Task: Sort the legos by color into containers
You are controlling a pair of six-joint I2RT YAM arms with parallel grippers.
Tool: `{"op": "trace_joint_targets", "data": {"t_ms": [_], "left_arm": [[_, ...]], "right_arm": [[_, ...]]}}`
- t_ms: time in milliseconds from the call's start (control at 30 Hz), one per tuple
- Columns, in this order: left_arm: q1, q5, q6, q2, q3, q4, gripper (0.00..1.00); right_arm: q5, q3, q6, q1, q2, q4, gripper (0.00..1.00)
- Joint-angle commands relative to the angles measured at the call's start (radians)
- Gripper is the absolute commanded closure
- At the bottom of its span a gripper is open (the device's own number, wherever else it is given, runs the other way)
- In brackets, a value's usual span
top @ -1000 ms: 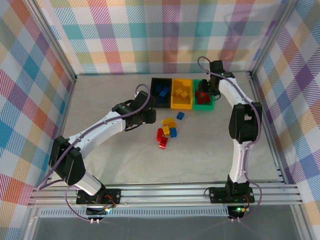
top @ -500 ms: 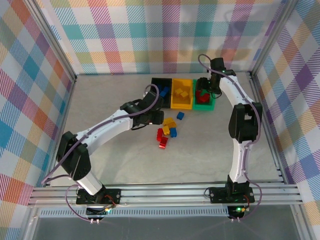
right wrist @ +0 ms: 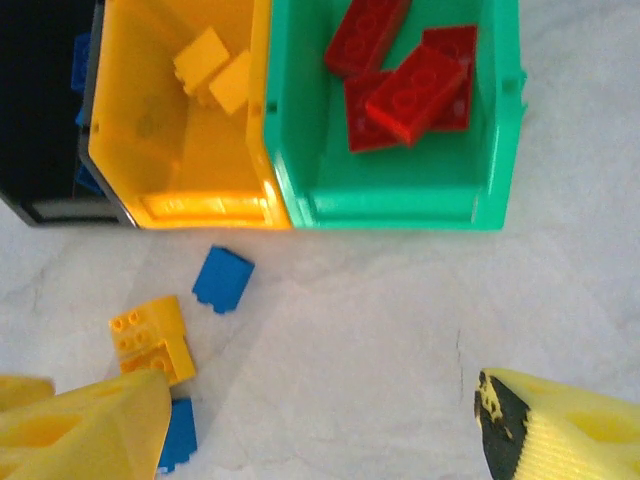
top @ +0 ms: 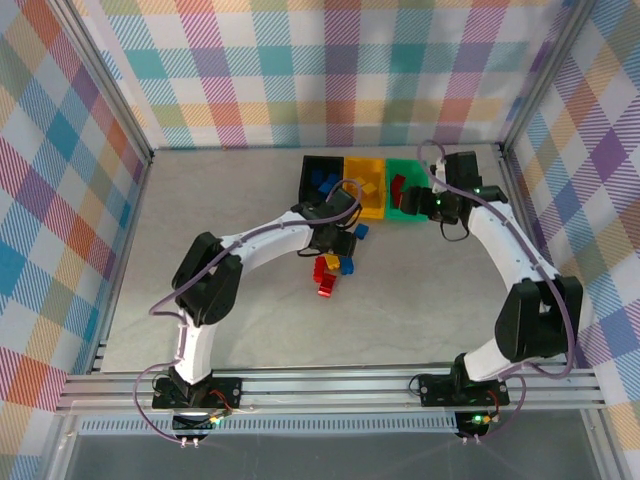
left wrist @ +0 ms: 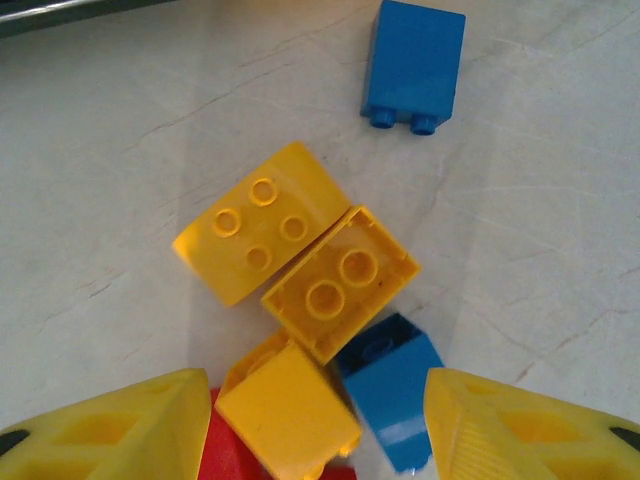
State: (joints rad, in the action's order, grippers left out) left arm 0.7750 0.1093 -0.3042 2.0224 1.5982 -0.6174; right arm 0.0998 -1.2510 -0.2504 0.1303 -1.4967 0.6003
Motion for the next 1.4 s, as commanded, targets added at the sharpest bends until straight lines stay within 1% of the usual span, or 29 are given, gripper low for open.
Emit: {"op": "trace_joint_targets", "data": {"t_ms": [0,167,300,567,767,1100,1233,1267,1367], "left_arm": [[0.002,-0.036,0.036,0.043,0.05,0.011,0.41],[0.002,-0.024,0.035,0.097,0.099,-0.008,0.41],[0.002,-0.048,0.024,0.099,0.092,-0.006,0.42],[0.027,-0.075,-0.009,0.029,-0.007,0.028,0.43],[0.063,-0.079,-0.015,0.0,-0.039,0.023,0.43],[0.086,-0.041,-0.029,0.021,-0.014,-0.04,0.44],[0.091,-0.055,-0.032,0.03,-0.014,-0.029,0.43],[0.094,-0.059,-0.034,0.035,-0.014,-0.025,0.44],[0.098,-0.075,-0.034,0.045,-0.006,-0.016,0.5]], "right_arm": [[0.028,0.065,-0.026,0.002,0.058,-0.02,0.2],[0.022,0.136,-0.036,0.002,0.139,-0.003,0.19],[0.008,0.162,-0.035,0.003,0.182,0.009,0.17],[0.006,0.179,-0.042,0.003,0.19,0.011,0.17],[-0.001,0.185,-0.046,0.002,0.208,0.012,0.16],[-0.015,0.188,-0.041,0.004,0.24,0.029,0.16],[-0.023,0.186,-0.039,0.002,0.25,0.033,0.15],[-0.026,0.188,-0.039,0.003,0.254,0.033,0.15],[-0.028,0.19,-0.035,0.002,0.255,0.035,0.14]]}}
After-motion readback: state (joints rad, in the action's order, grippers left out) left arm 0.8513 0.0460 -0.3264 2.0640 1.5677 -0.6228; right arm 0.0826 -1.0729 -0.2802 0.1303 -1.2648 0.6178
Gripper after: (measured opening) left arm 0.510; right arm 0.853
